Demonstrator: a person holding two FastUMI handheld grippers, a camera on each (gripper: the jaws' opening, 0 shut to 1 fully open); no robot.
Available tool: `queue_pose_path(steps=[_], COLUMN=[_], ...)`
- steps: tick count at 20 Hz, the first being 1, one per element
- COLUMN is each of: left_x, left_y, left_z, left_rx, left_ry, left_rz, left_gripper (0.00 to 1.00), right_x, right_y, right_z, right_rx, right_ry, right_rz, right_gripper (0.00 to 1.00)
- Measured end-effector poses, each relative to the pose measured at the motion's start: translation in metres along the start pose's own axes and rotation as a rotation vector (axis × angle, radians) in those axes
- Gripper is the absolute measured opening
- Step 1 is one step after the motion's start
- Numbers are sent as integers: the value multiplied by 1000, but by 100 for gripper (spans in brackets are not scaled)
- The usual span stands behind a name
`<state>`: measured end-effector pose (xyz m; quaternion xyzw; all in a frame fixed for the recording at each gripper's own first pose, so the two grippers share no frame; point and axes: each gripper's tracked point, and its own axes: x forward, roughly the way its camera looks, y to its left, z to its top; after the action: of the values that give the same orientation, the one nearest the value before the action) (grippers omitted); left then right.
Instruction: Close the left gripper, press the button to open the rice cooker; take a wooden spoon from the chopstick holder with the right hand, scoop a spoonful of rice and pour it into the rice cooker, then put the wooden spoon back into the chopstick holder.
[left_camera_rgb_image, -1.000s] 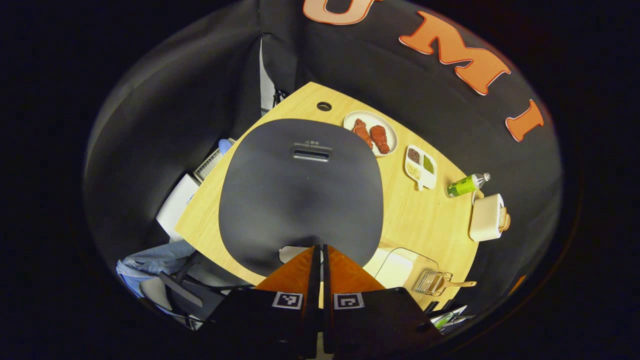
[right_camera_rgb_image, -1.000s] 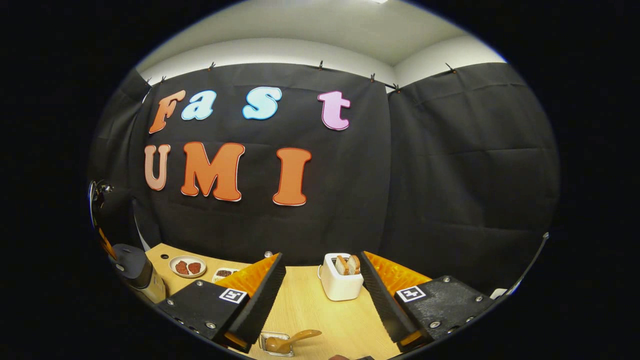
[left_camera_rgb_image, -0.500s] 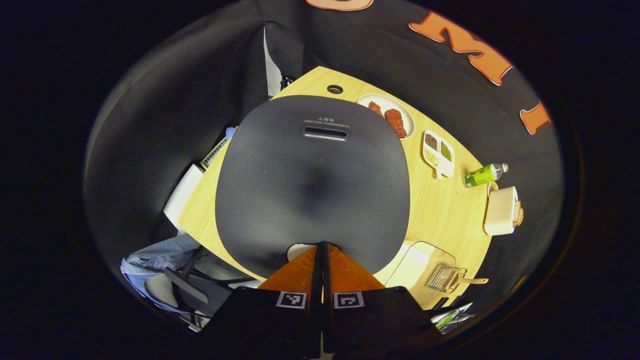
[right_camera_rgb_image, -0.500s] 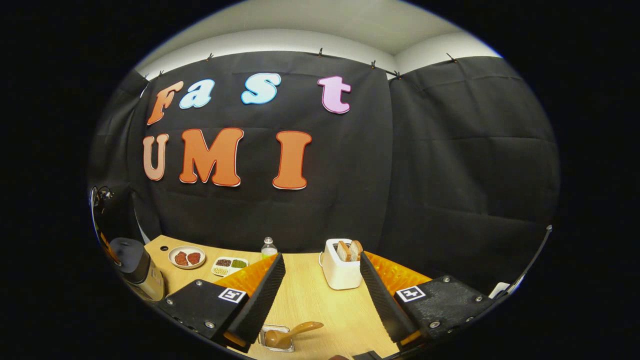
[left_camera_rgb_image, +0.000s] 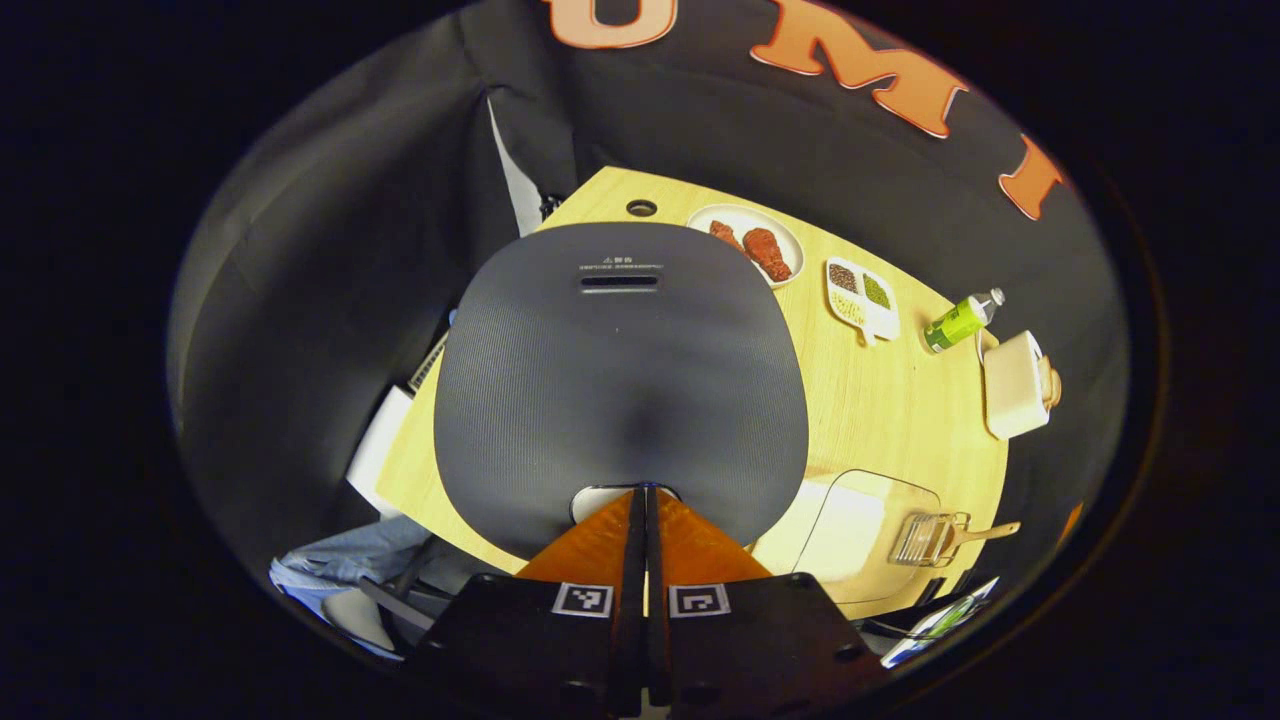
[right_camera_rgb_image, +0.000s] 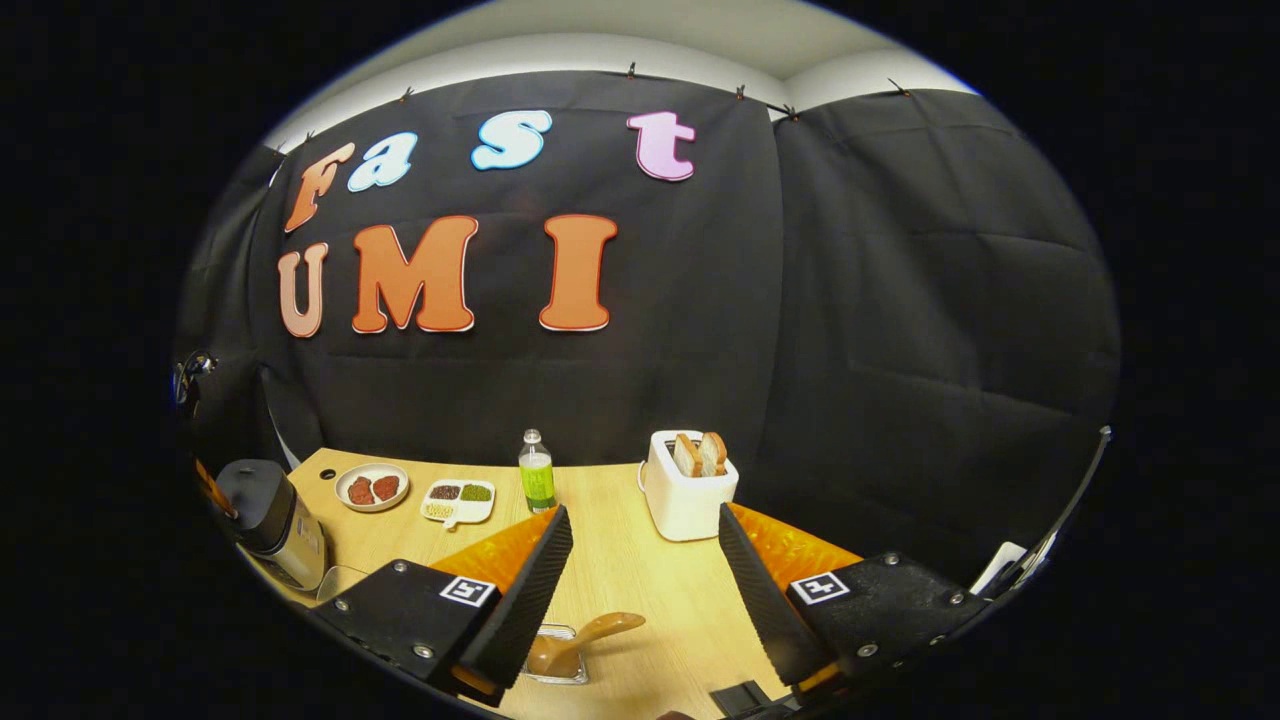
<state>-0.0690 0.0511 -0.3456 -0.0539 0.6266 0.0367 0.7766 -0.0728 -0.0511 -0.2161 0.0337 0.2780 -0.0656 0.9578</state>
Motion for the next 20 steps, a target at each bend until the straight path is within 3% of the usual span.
queue_pose_path(steps=[7,13,20], left_x=[-45,-118,-187], left_y=[-5,-1,-14], left_z=[37,93,103], left_rx=[76,157,180], left_ry=[-297,-697,-976], left_rz=[34,159,203], left_gripper=[7,7,12], right_x=[16,26,36], right_y=[4,21,25], right_z=[-45,-86,-121], right_rx=[47,55,58], right_ry=[123,225,299], right_rz=[45,96,100], right_gripper=[85,84,84])
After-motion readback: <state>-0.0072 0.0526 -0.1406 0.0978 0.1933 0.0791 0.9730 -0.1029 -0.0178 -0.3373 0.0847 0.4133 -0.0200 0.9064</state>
